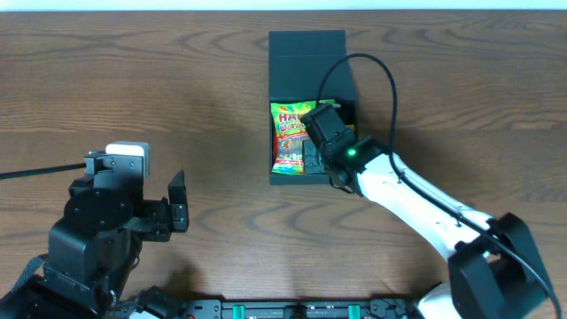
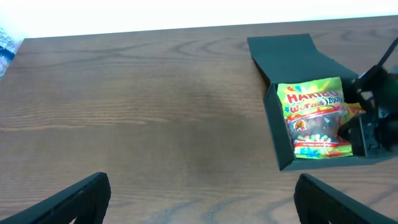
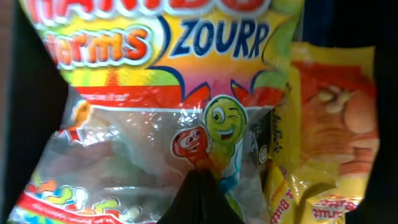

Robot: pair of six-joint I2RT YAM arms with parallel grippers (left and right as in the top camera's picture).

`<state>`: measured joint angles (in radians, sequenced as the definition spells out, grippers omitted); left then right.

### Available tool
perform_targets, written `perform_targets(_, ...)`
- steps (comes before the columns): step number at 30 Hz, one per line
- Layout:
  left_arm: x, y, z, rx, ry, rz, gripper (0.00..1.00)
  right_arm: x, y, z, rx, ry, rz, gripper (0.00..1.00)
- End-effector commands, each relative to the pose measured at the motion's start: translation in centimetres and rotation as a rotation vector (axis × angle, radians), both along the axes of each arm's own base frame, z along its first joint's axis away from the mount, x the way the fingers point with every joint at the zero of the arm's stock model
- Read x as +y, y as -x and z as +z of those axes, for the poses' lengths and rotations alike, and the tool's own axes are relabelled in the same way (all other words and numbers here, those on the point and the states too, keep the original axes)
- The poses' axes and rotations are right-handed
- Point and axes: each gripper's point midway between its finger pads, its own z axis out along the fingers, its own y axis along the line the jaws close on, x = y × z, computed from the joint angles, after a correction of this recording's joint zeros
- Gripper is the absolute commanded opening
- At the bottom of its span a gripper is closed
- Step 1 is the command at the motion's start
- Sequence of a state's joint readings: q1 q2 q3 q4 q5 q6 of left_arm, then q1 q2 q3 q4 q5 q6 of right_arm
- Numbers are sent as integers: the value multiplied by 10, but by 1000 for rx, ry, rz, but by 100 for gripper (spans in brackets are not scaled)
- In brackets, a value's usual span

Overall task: Pack container
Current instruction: 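Push the Haribo bag down into the box with the right gripper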

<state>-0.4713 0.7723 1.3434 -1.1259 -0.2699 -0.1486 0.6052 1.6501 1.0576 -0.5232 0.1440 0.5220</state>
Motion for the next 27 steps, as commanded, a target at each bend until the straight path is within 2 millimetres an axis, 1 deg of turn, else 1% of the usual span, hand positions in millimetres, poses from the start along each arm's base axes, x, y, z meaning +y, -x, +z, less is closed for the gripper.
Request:
perform_targets(1, 5, 0, 5, -17, -18, 11, 95, -12, 7, -21, 54, 45, -15, 1)
perform_targets(5, 5, 0, 5, -17, -18, 11, 95, -10, 6, -7, 37, 35, -11, 1)
perform_targets(7, 5, 0, 5, -17, -18, 11, 95, -8, 6, 6, 17, 22, -7, 1)
perform_targets(9, 5, 0, 5, -17, -18, 11, 95, -7, 4, 24, -22, 2, -9, 1)
perform_targets(12, 5, 0, 5, -17, -18, 11, 96, -9, -9, 52, -129, -19, -35, 2)
perform_targets(13, 5, 0, 5, -17, -18, 11, 95, -5, -17, 61, -174, -48, -42, 1)
perform_targets(16, 5, 0, 5, -17, -18, 11, 95, 7, -37, 73, -243, -133, -41, 2)
perform_targets(19, 5, 0, 5, -17, -18, 11, 95, 21, -54, 70, -251, -212, -20, 1)
perform_targets(21, 5, 0, 5, -17, -18, 11, 95, 26, -62, 62, -224, -222, -15, 2)
perform_targets(24, 5, 0, 5, -17, -18, 11, 95, 40, -78, 44, -157, -210, -2, 2)
perform_targets(27, 5, 0, 5, -17, -18, 11, 95, 53, -85, 29, -91, -209, 20, 2)
